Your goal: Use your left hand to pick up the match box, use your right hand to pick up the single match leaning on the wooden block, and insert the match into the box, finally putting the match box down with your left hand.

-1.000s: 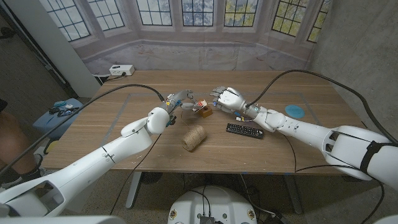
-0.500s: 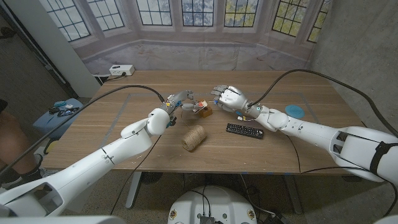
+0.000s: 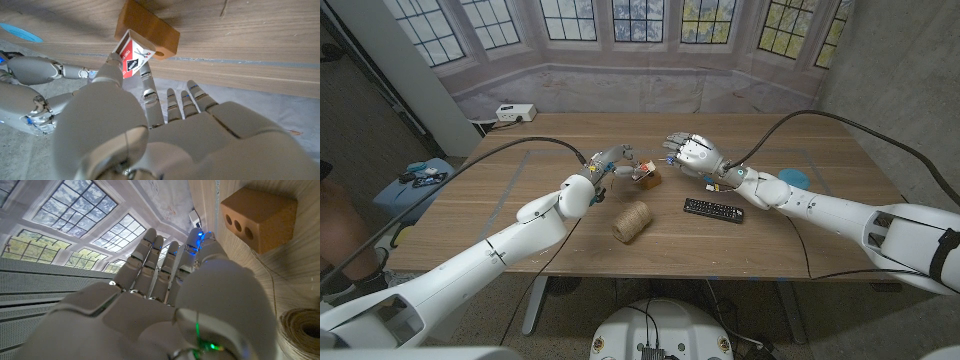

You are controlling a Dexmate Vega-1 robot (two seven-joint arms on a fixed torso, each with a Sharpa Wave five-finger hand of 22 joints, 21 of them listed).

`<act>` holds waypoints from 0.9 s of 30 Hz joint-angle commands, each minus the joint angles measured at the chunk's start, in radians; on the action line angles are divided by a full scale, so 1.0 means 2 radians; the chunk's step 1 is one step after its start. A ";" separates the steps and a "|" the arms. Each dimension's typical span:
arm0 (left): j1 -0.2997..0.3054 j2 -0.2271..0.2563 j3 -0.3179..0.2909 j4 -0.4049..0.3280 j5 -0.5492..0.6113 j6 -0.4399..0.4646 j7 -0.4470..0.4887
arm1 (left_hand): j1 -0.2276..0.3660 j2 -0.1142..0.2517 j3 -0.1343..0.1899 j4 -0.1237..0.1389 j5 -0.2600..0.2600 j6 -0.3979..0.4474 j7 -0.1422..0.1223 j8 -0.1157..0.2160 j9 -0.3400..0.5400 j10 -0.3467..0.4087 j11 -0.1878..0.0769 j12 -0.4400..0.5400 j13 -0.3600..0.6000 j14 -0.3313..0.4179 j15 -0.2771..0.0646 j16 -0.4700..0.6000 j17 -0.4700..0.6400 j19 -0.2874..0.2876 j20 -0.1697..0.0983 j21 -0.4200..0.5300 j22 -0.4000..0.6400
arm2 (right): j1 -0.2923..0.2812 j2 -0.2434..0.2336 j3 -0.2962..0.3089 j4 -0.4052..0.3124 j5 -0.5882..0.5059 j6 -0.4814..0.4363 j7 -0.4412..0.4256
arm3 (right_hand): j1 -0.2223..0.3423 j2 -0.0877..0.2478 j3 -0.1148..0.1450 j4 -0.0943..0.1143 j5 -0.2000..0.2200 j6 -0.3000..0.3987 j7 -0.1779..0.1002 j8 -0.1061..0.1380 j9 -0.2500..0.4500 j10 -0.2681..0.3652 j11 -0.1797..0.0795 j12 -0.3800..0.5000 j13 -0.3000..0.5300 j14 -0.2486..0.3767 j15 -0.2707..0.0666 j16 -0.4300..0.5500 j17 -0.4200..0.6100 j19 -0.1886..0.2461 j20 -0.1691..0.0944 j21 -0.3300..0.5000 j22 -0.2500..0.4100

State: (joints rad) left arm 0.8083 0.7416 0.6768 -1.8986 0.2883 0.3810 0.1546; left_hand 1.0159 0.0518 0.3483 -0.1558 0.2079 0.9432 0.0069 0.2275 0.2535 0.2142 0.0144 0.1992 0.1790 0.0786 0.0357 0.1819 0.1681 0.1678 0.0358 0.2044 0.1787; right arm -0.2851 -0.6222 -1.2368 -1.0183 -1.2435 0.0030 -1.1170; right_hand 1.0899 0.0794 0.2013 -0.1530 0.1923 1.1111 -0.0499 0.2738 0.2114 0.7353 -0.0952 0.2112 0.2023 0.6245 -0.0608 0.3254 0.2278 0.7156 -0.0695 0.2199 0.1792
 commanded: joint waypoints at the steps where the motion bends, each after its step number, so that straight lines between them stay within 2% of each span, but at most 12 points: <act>1: -0.004 -0.003 0.001 0.007 -0.001 -0.014 -0.002 | 0.003 0.001 -0.003 0.000 0.003 0.002 -0.002 0.001 0.001 -0.002 -0.001 -0.002 0.001 0.002 0.001 -0.002 0.001 -0.001 -0.001 -0.001 0.001 | -0.010 -0.017 0.014 -0.028 -0.006 -0.017 0.000 | 0.003 0.001 -0.001 0.002 0.001 0.004 0.001 0.001 0.001 0.004 -0.001 0.002 0.001 0.005 -0.075 0.001 0.000 0.006 -0.028 0.003 0.001; 27: -0.019 -0.005 0.005 0.035 -0.010 -0.072 -0.026 | 0.002 0.000 -0.005 0.000 0.002 0.001 -0.002 0.000 0.000 -0.005 -0.004 -0.003 0.001 0.000 0.000 -0.002 0.001 -0.002 -0.002 -0.001 0.001 | -0.060 -0.070 0.067 -0.126 -0.026 -0.048 0.023 | 0.003 0.001 -0.002 0.002 0.000 0.003 0.001 0.000 0.001 0.007 -0.001 0.002 0.000 0.009 -0.074 0.000 0.000 0.007 -0.028 0.003 0.001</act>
State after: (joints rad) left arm 0.7825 0.7315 0.6839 -1.8500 0.2734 0.2845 0.1237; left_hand 1.0158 0.0518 0.3388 -0.1544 0.2078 0.9429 0.0071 0.2274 0.2502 0.2086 0.0088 0.1992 0.1790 0.0786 0.0357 0.1819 0.1680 0.1678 0.0358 0.2044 0.1787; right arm -0.3587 -0.7226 -1.1482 -1.1976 -1.2768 -0.0659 -1.0910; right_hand 1.0898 0.0793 0.1986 -0.1502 0.1923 1.1148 -0.0462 0.2739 0.2113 0.7393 -0.0991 0.2112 0.1998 0.6329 -0.0587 0.3254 0.2279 0.7194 -0.0733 0.2199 0.1792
